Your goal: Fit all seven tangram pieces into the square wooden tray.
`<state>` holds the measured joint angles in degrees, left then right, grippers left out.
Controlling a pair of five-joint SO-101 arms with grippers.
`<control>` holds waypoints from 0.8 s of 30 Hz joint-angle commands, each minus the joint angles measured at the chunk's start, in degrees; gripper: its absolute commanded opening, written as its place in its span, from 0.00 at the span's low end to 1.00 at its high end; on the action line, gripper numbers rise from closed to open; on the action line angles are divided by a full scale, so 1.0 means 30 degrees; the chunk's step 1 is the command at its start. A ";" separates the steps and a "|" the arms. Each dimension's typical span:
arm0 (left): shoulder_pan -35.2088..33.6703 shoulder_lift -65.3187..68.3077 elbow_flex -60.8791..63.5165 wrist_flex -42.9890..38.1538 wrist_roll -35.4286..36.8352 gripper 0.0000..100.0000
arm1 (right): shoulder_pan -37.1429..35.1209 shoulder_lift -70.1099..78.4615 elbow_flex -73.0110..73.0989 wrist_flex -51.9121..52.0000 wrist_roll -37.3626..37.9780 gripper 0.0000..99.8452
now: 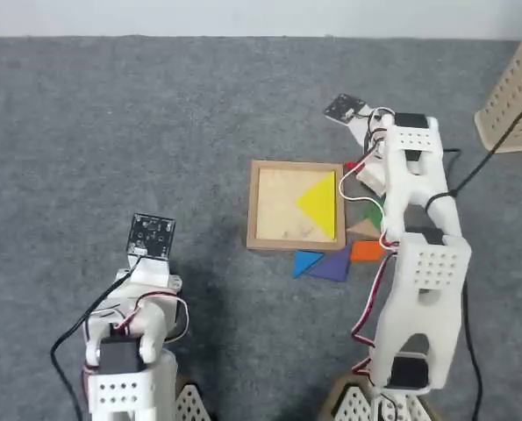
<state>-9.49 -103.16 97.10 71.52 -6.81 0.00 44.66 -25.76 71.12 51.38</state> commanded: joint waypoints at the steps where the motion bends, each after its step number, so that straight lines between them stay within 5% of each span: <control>1: -0.0059 0.0000 -0.0161 0.0088 -0.0176 0.01 | 0.0249 0.0073 -0.0527 0.0190 0.0088 0.14; 5: -0.0059 0.0000 -0.0161 0.0088 -0.0176 0.01 | 0.0278 -0.0015 -0.0557 0.0220 -0.0117 0.06; 24: -0.0059 0.0000 -0.0161 0.0088 -0.0176 0.01 | 0.0132 -0.6549 -0.0557 0.2652 -0.5245 0.06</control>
<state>-9.41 -103.16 97.10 71.52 -6.81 0.35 31.47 -26.20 77.36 37.41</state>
